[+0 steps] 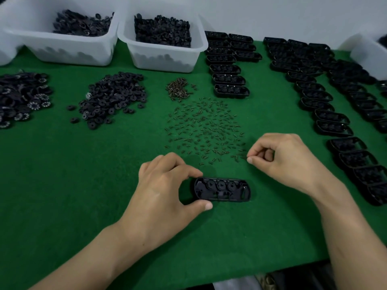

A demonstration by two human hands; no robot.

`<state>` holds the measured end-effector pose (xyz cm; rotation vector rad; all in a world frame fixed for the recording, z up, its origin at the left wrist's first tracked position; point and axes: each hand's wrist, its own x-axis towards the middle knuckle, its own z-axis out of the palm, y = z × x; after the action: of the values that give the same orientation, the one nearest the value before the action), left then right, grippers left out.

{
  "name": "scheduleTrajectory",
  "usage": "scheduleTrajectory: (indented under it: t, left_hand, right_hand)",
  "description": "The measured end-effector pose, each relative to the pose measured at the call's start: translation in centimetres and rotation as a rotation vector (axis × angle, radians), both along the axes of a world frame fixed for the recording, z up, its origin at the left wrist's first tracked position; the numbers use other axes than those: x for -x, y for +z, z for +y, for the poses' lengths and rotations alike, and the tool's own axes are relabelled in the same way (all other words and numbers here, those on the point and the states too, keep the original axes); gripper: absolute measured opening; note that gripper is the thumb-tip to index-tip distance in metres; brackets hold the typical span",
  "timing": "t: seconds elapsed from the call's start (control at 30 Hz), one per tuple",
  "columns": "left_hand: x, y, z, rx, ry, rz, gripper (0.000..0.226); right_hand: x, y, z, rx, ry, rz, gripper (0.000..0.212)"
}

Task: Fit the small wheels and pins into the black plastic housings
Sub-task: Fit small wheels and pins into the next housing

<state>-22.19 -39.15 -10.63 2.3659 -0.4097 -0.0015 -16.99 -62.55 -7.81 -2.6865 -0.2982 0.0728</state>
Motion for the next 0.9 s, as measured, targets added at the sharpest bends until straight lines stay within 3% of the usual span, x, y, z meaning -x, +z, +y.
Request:
scheduleTrajectory:
  t: [0.1,0.23,0.3,0.9]
  left_hand:
    - [0.1,0.0,0.0,-0.005,-0.004,-0.005,0.048]
    - [0.0,0.0,0.0,-0.015,-0.002,-0.008,0.045]
    - [0.0,0.0,0.0,-0.024,-0.001,-0.010,0.044]
    - [0.0,0.1,0.0,-0.037,0.005,-0.014,0.042]
  right_hand:
    - [0.9,0.2,-0.1,-0.027,-0.024,-0.039,0.018]
    - [3.0,0.5,2.3,-0.333,0.100,-0.082,0.014]
    - [3.7,-0.2,3.9,-0.390,0.183,-0.064,0.008]
    - [3.7,-1.7,4.8,-0.411,0.192,-0.011,0.008]
